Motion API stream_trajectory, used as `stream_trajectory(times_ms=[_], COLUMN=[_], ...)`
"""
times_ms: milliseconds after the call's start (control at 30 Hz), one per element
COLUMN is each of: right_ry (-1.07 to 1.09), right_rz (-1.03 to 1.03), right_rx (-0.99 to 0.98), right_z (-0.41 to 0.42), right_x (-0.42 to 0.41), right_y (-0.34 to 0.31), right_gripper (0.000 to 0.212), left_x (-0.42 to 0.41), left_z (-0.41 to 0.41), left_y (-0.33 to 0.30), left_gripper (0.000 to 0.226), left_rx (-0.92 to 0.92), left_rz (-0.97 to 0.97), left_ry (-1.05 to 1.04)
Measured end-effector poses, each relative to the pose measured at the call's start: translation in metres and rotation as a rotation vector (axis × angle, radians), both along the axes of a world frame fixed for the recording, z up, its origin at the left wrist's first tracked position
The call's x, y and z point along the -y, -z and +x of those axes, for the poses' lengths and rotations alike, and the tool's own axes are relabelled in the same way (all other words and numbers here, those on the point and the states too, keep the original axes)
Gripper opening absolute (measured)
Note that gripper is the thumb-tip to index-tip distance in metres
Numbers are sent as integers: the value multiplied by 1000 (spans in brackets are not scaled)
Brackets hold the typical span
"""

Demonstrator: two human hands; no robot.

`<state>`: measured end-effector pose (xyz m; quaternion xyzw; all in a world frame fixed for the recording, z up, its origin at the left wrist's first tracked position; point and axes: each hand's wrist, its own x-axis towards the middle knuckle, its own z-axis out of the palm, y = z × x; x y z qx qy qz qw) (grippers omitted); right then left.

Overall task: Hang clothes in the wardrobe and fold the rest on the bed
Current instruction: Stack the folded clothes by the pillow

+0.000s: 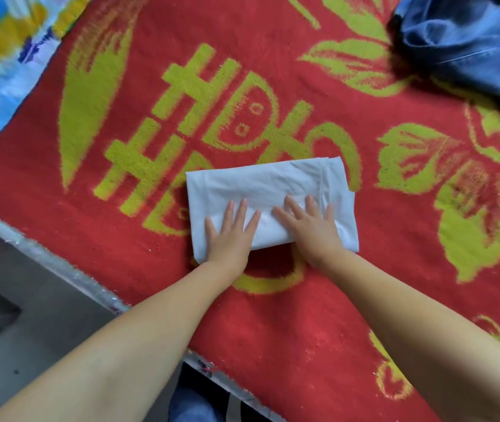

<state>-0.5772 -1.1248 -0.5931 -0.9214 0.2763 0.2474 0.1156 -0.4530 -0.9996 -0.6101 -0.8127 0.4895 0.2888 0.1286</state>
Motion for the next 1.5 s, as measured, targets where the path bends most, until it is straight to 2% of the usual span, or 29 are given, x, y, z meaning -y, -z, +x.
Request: stream_trajectory(times_ms=[133,267,367,433,600,867,967,1100,1200,1300,1500], right_ry=[30,82,39,47,19,-225,-256,-403,-525,-670,-979], right_rz=[81,159,139,121,42,-119,-93,-108,-104,-105,-103], right_rx=[-2,12,-27,14,101,91,129,171,225,243,245], right_z=[22,47,60,60,50,13,22,53,84,117,176], right_x=[15,28,31,31,19,-28,-54,-107,-161,-231,-425], right_y=[-56,-133,-194,-232,-311,-400,-424,-447,-457,-465,-460], right_gripper=[54,52,37,35,47,49,47,49,39,31,46], left_x=[13,31,39,41,27,-37,-76,-146,-211,-290,-489], left_z=[28,59,70,73,66,11,6,17,29,40,43], left_y=[-55,-126,-182,-219,-295,-383,-408,-436,-451,-458,-457], left_gripper=[78,72,67,68,67,62,59,57,52,58,62], left_rx=[-135,-143,-105,-67,37,218,257,304,350,390,450], left_rz=[-7,-84,-101,-137,-279,-331,-360,-397,-396,-376,-278], left_ry=[-36,-13,61,73,103,59,-18,-133,-234,-353,-636])
